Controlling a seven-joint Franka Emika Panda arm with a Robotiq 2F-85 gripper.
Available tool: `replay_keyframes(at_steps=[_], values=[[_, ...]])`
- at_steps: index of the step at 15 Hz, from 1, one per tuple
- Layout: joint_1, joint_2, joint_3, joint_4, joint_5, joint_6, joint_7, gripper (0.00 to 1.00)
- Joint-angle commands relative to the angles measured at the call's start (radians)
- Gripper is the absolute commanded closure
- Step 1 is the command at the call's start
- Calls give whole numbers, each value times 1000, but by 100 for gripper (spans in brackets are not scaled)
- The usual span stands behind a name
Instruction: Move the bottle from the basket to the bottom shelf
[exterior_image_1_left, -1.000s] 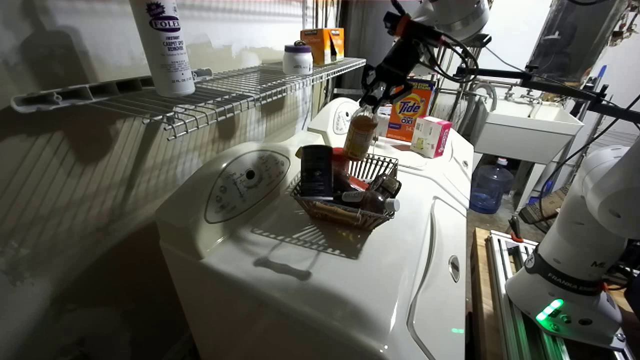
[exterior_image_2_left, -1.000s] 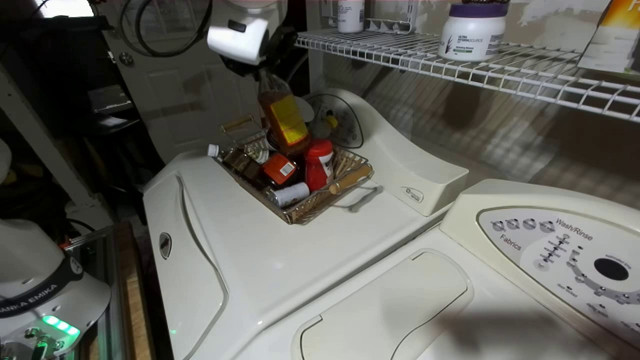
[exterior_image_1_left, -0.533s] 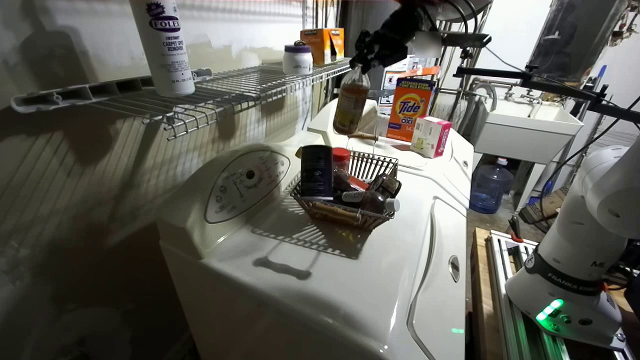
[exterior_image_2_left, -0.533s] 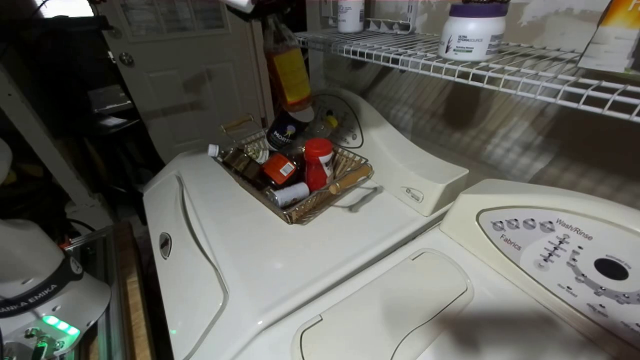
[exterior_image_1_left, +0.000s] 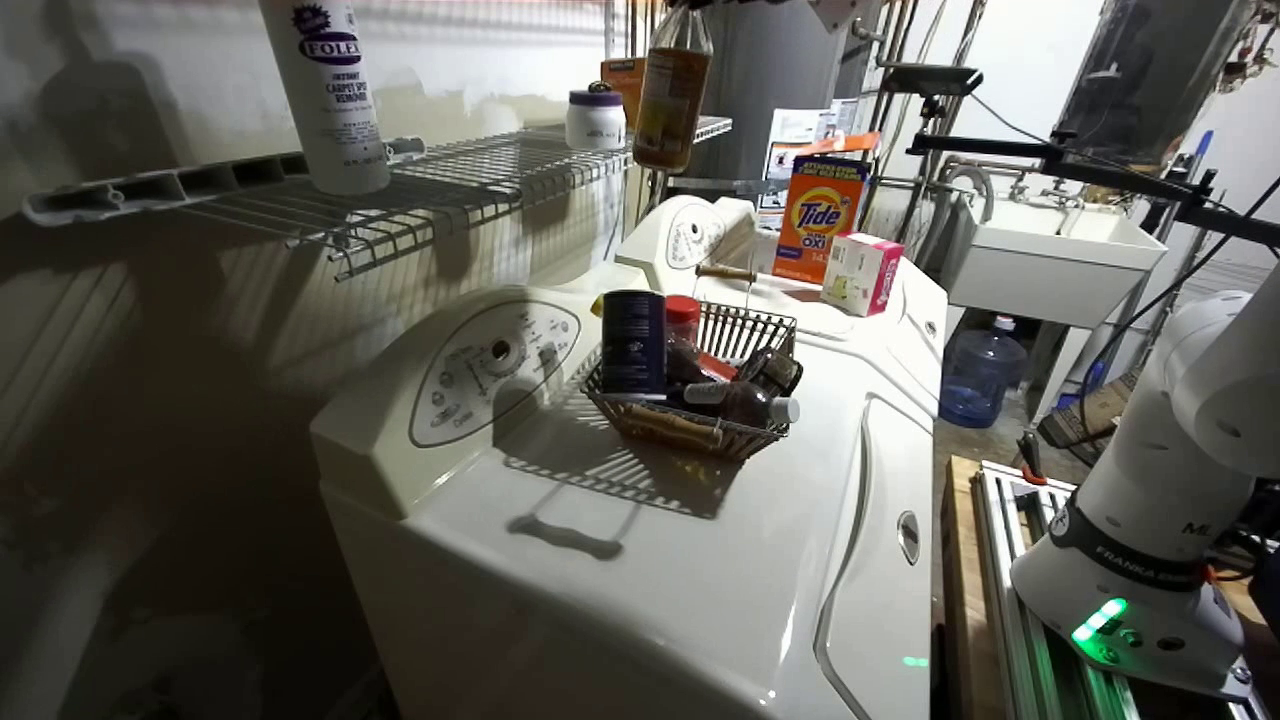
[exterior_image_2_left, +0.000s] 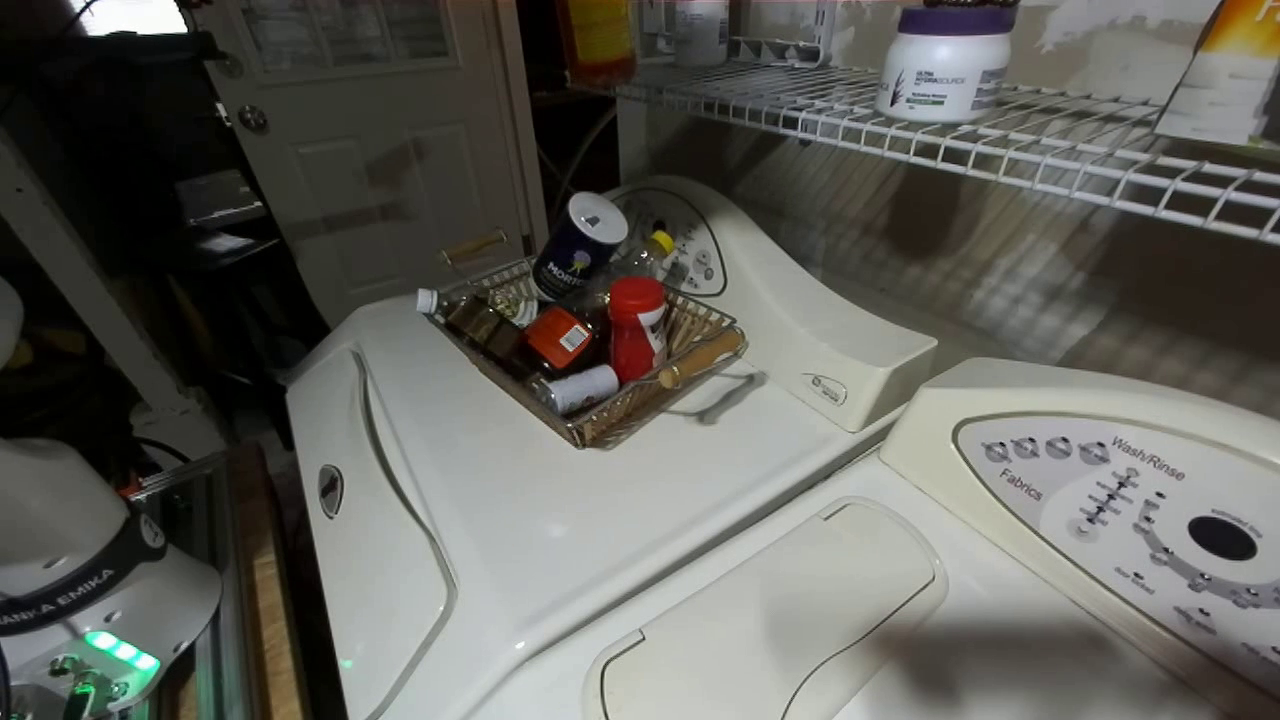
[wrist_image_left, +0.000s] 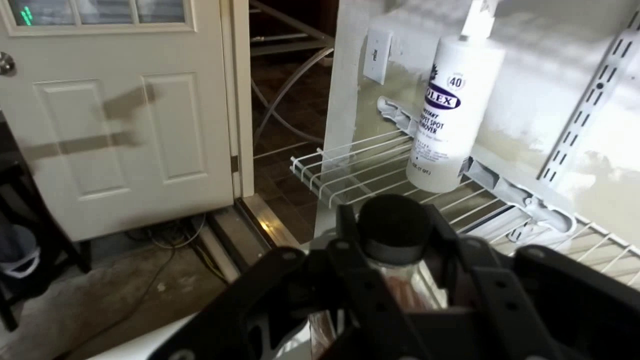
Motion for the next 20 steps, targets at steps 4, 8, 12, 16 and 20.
replay_keyframes(at_steps=[4, 8, 12, 16, 20], values=[[0, 32, 3, 33, 18, -2, 18, 65], [1, 35, 0, 31, 50, 4, 18, 90], [16, 89, 17, 86, 83, 53, 32, 90], [39, 162, 42, 186, 103, 111, 54, 90], [59, 249, 62, 308, 121, 173, 81, 90]])
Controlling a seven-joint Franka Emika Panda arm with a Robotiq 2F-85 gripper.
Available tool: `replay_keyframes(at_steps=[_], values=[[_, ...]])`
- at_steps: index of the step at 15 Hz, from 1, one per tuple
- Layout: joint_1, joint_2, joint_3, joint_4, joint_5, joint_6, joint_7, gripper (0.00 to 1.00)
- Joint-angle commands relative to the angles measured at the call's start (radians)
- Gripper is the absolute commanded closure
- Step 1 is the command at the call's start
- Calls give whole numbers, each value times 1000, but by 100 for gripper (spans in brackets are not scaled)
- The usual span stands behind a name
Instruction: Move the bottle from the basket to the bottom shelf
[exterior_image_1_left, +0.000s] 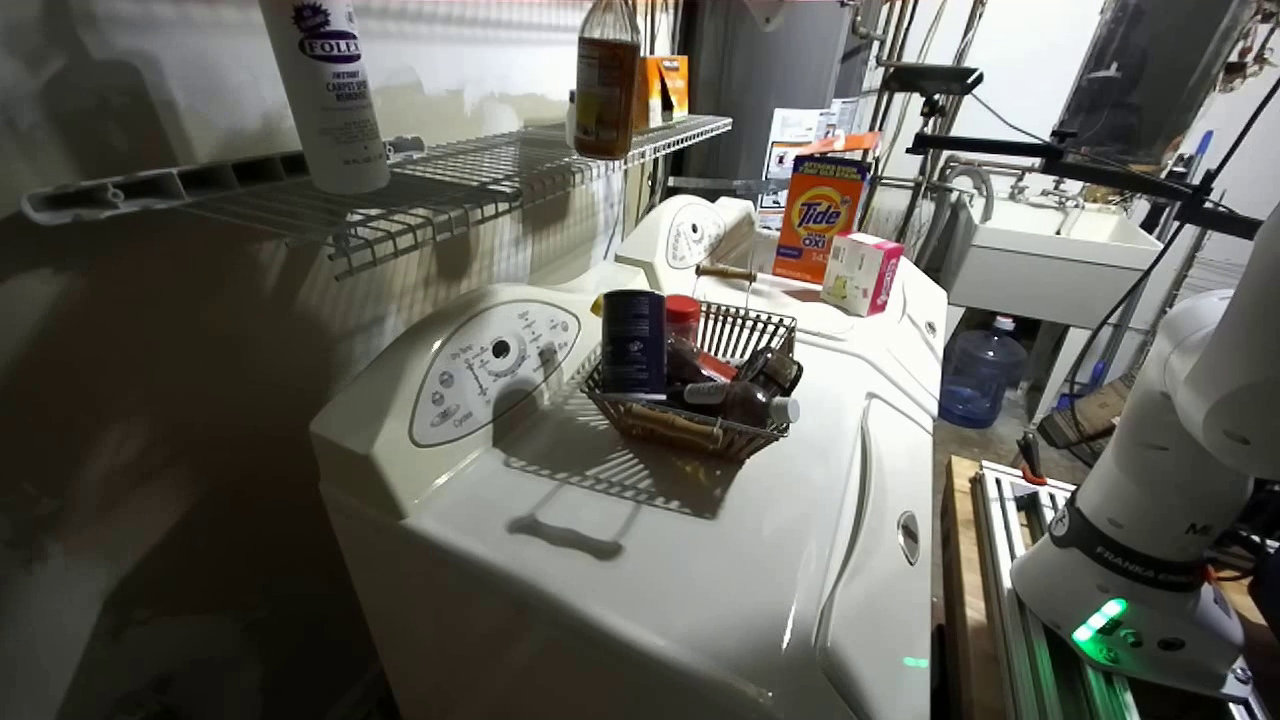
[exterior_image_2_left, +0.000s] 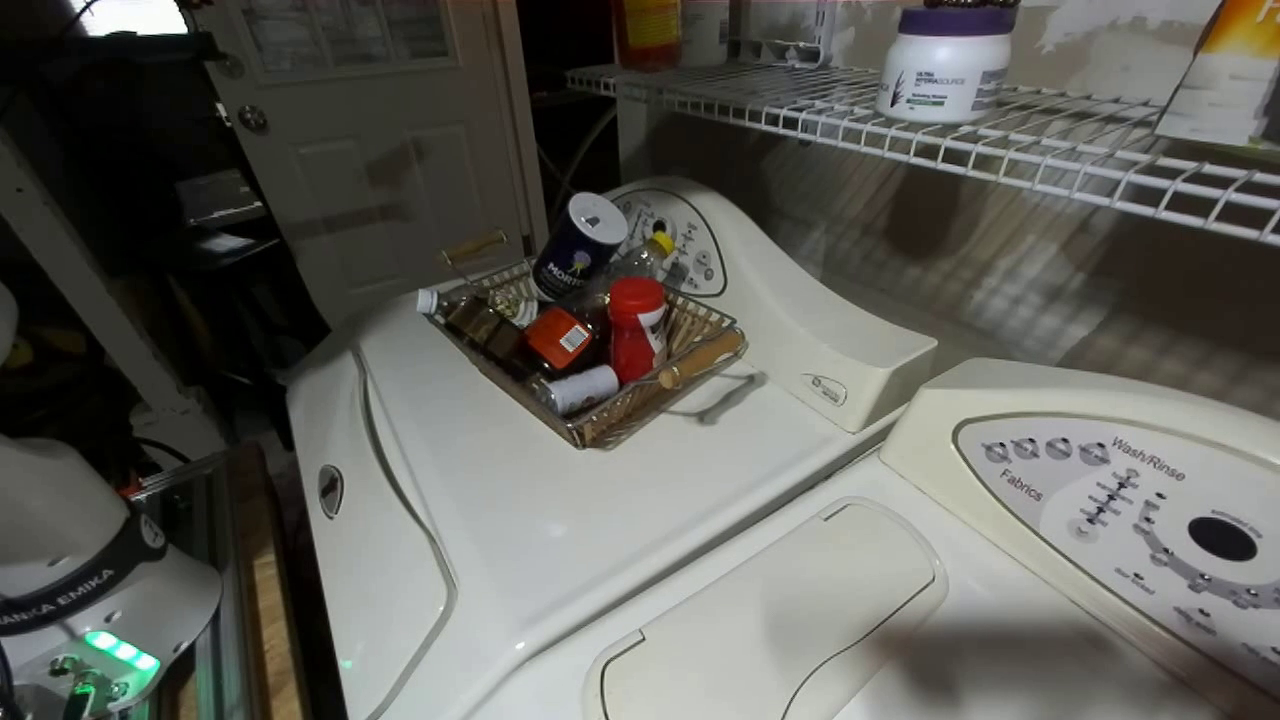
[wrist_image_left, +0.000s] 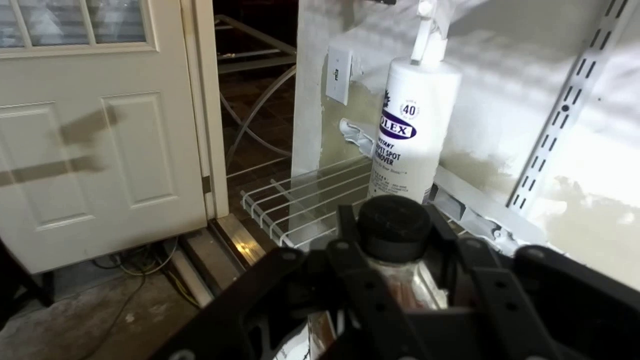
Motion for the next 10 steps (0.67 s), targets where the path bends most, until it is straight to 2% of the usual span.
replay_keyframes(at_steps=[1, 10], values=[[16, 109, 16, 173, 53, 65, 62, 90], [33, 293, 54, 365, 109, 284, 165, 90]])
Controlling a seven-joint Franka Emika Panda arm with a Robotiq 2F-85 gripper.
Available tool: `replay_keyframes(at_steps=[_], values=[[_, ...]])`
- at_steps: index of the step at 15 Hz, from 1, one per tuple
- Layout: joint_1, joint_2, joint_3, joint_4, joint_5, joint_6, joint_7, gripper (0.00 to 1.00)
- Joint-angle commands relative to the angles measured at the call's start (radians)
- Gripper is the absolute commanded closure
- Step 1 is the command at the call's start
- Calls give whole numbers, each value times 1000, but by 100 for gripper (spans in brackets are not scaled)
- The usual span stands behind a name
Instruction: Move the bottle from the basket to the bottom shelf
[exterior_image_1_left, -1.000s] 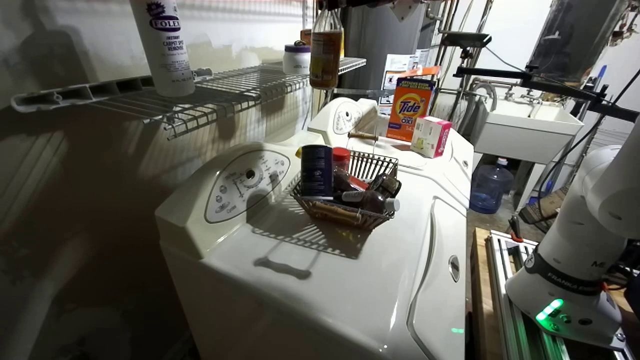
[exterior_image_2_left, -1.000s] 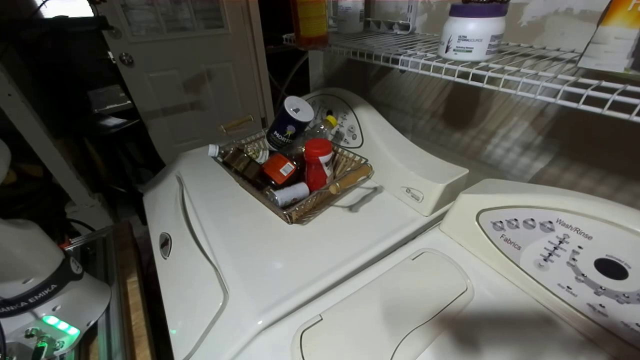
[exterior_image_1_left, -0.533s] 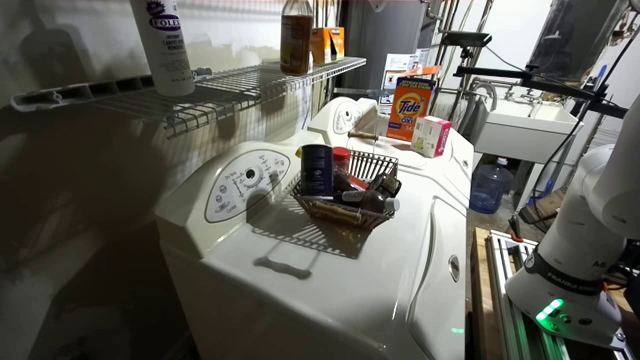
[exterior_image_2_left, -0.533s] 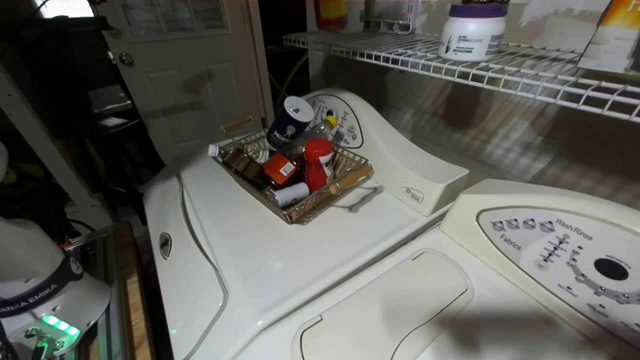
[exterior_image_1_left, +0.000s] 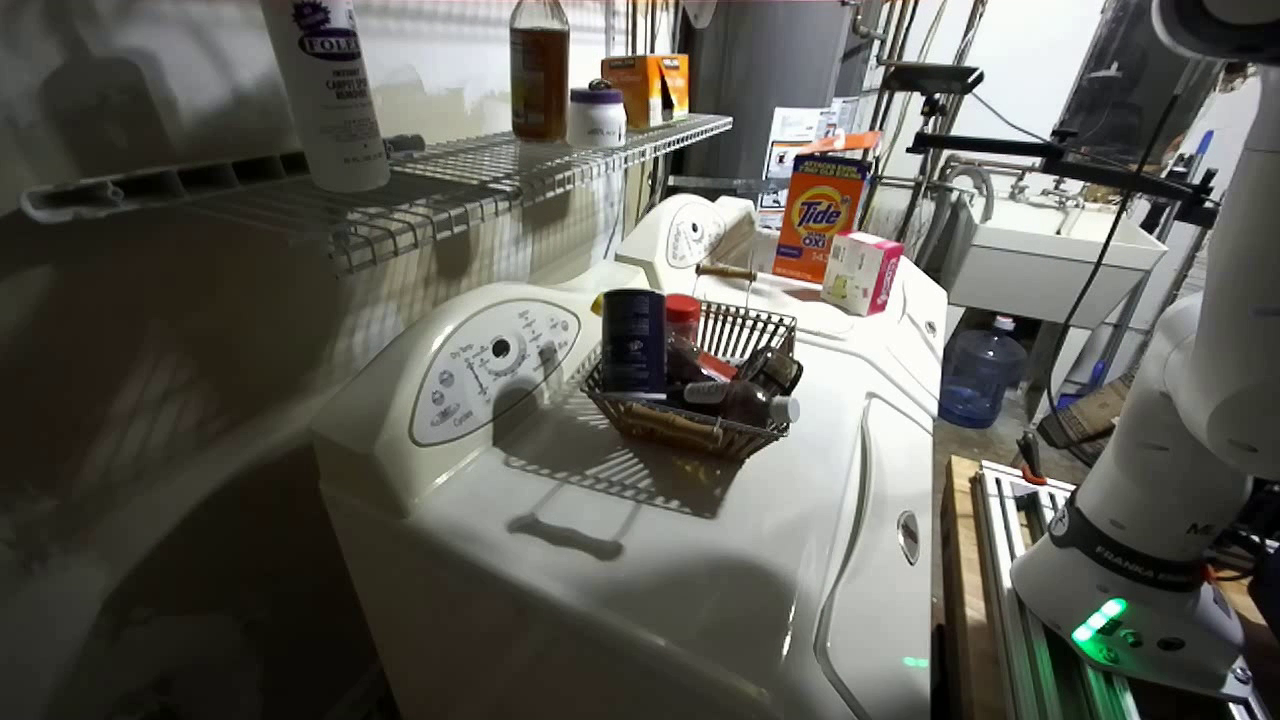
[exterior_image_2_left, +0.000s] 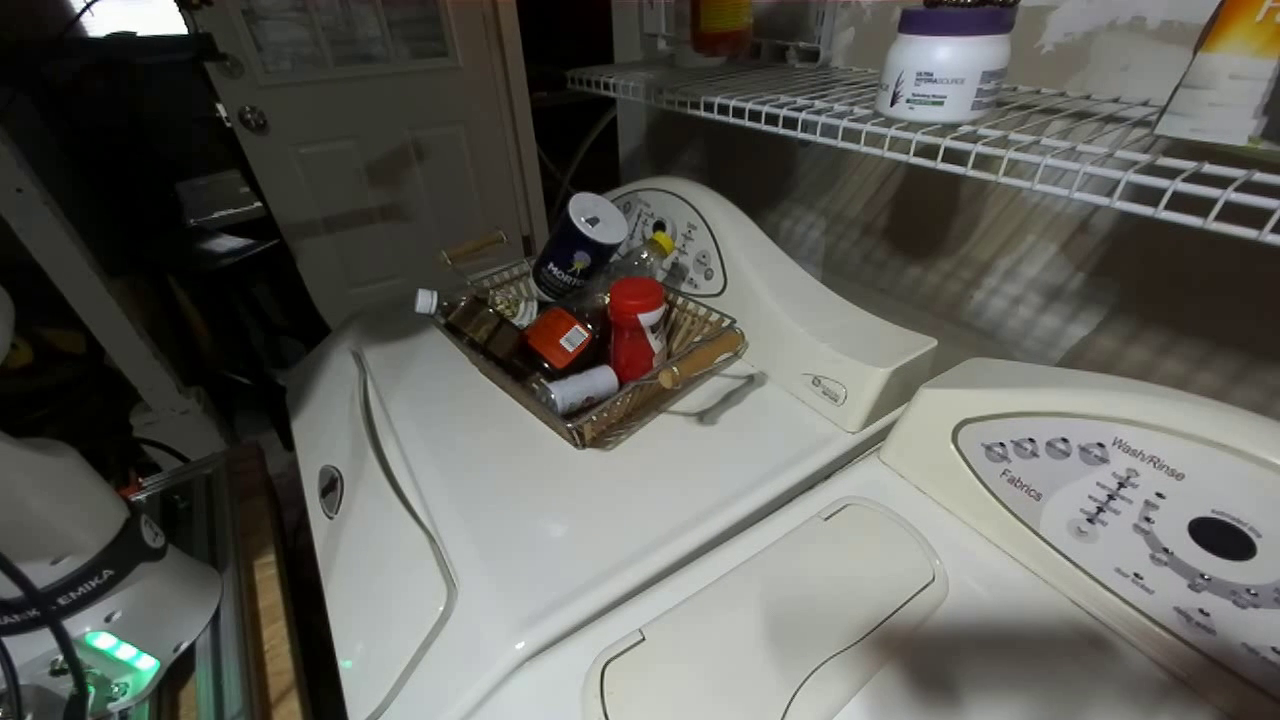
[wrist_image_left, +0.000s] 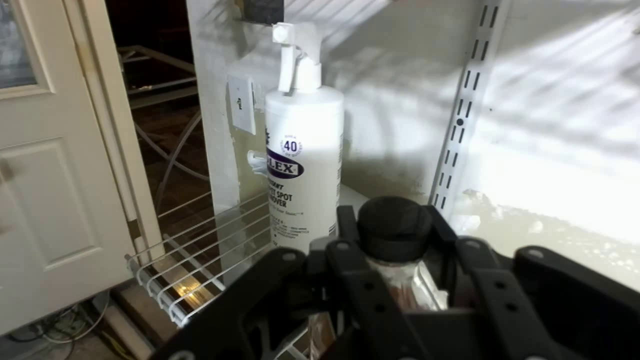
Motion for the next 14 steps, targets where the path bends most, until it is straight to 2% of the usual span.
replay_keyframes(at_steps=[1, 8, 14], values=[[5, 80, 18, 125, 45, 74, 63, 90], [1, 125, 38, 161, 31, 113, 84, 90], [0, 124, 43, 149, 33, 113, 44, 90]])
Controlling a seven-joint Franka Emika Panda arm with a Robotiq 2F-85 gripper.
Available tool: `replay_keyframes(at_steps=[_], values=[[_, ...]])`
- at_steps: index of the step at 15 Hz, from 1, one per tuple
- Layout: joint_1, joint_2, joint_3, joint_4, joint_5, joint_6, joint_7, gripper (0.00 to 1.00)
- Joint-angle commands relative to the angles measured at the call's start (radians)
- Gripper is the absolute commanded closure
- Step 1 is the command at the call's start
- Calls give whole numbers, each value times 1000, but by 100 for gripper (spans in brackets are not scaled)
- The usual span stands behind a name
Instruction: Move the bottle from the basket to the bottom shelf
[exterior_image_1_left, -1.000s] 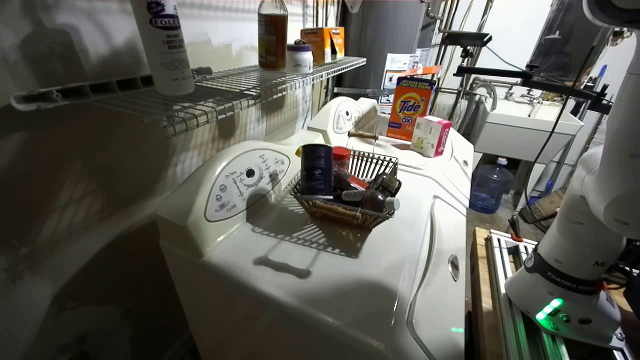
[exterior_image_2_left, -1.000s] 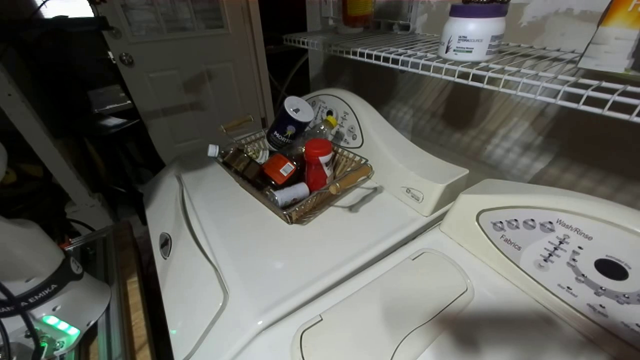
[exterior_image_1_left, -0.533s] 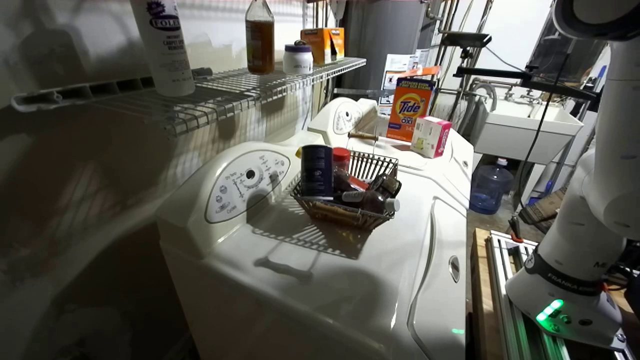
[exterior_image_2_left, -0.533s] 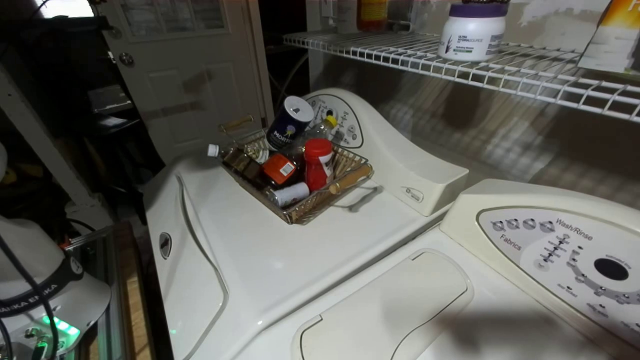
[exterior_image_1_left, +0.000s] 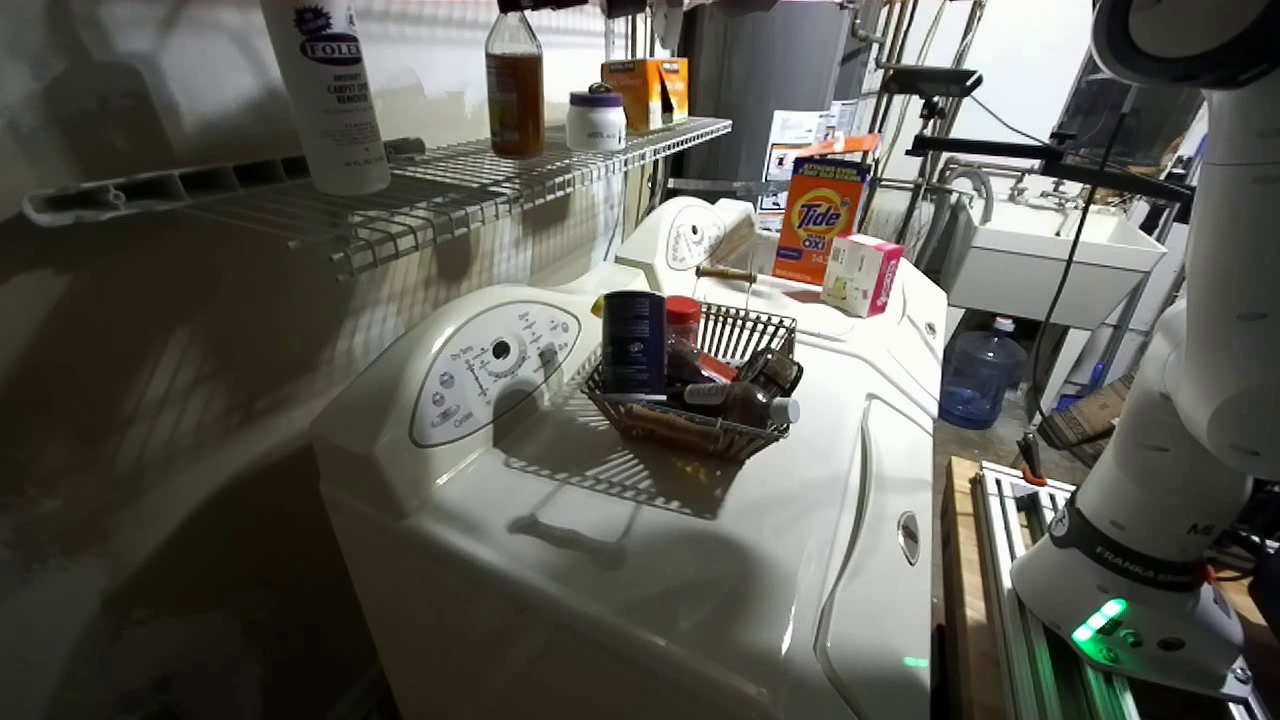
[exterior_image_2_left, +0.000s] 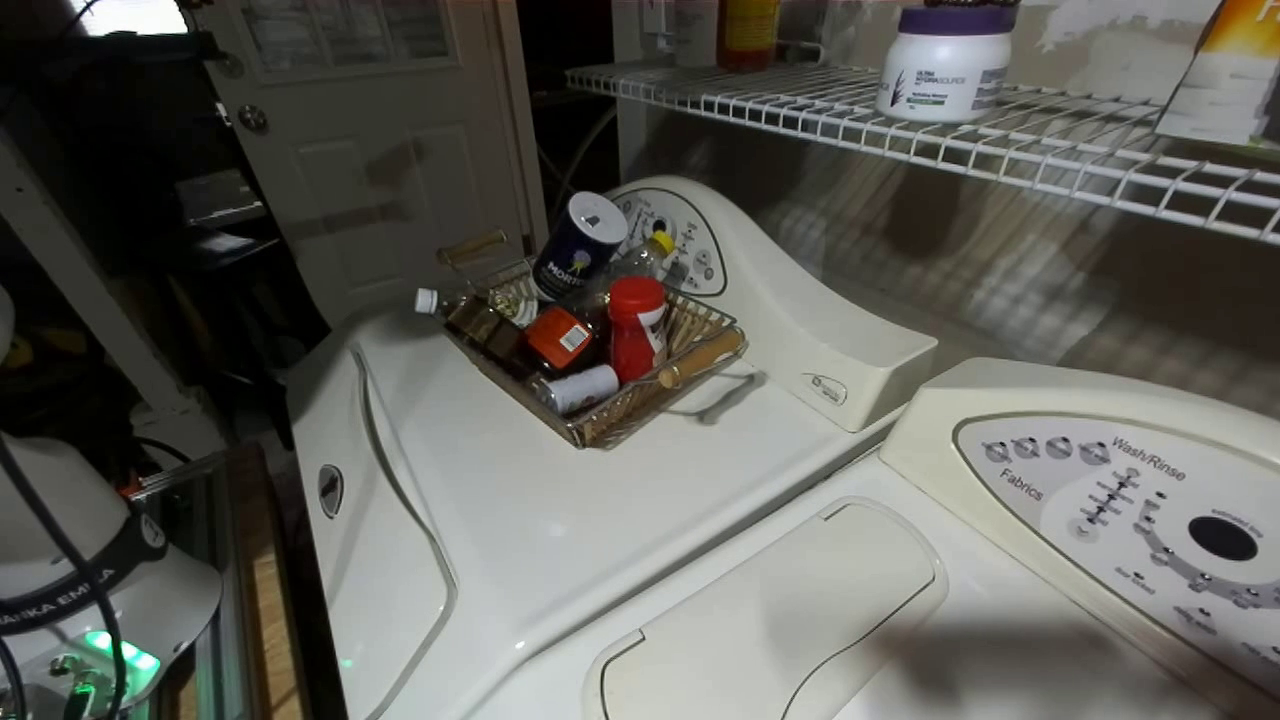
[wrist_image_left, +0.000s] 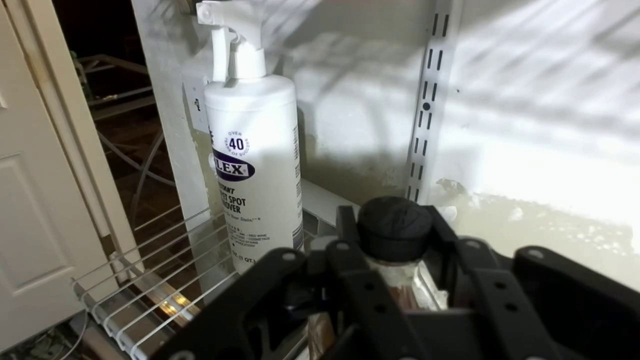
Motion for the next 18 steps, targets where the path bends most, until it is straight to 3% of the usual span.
replay_keyframes(at_steps=[1, 13, 14, 15, 16, 18], values=[[-3, 12, 15, 48, 32, 15, -13, 90], [-10, 6, 33, 7, 67, 0, -148, 90], [-11, 4, 33, 4, 69, -4, -159, 83], [-13, 2, 33, 2, 73, -10, -168, 40], [-13, 0, 32, -1, 78, -11, -174, 39], [-14, -5, 30, 1, 100, -12, -188, 26]])
